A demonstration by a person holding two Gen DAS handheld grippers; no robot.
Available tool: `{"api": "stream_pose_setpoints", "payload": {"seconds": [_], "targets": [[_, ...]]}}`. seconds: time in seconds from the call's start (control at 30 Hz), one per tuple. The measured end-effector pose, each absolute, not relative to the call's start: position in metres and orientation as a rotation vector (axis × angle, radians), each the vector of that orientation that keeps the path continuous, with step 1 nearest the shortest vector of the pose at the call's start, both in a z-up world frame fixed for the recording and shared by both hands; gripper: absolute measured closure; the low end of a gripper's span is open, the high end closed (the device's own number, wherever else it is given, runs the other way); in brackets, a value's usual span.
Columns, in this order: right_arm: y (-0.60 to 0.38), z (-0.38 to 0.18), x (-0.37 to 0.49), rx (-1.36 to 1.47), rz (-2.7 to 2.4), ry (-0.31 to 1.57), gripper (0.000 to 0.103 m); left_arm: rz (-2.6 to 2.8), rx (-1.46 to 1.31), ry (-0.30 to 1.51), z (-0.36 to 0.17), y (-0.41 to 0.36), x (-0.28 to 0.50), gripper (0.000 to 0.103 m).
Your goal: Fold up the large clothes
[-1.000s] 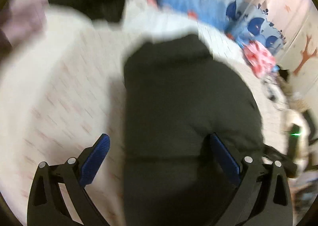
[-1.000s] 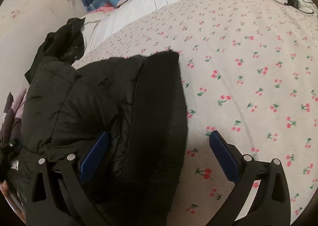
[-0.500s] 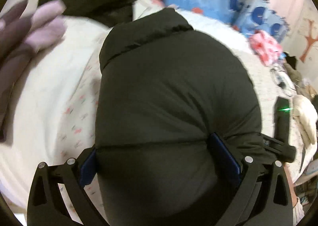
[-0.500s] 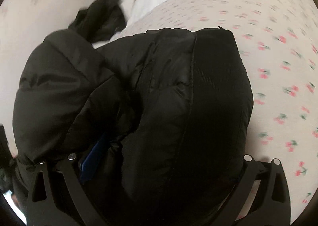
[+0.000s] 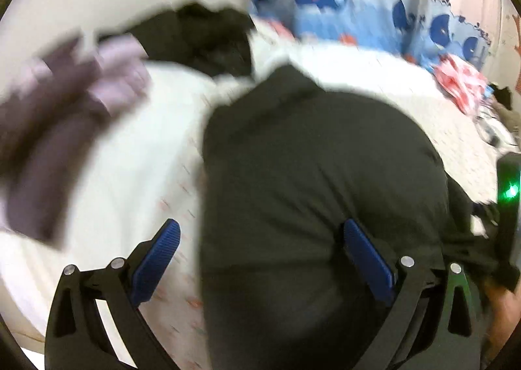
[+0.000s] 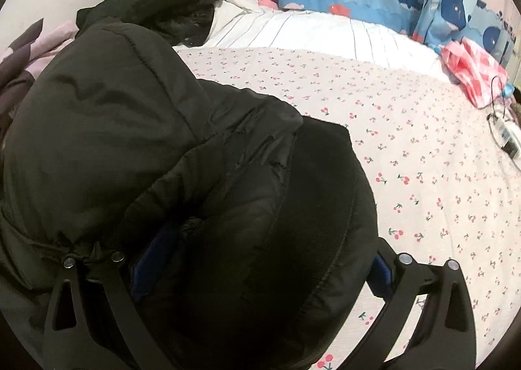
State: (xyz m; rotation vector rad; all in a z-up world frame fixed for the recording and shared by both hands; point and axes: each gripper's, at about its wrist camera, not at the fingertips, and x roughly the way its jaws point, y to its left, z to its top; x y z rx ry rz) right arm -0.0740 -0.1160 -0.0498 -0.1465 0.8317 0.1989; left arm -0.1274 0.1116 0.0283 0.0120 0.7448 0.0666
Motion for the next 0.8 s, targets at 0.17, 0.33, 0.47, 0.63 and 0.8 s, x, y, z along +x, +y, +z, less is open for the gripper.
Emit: {"api": "stream_pose_setpoints", "payload": {"seconds": [0.17,0.33,0.47,0.63,0.8], "targets": [[-0.117,-0.054,-0.081,-0.175,0.190,0.808,0.006,0.065,0.053,0.708,0.030,0.094,-0.126,0.006],[-0.119,-0.052,-0.081,-0.219,0.184,0.790,0.006,0.088,0.163,0.712,0.022,0.076,-0.122,0.006],[-0.120,-0.051,-0.081,-0.228,0.191,0.790,0.006,0.082,0.134,0.733,0.020,0.081,-0.122,0.006],[-0.121,-0.049,-0.081,-0.238,0.197,0.784,0.006,0.085,0.133,0.741,0.018,0.080,-0.120,0.006],[-0.122,-0.047,-0.082,-0.237,0.203,0.780,0.006,0.089,0.140,0.742,0.017,0.077,-0.120,0.006]]}}
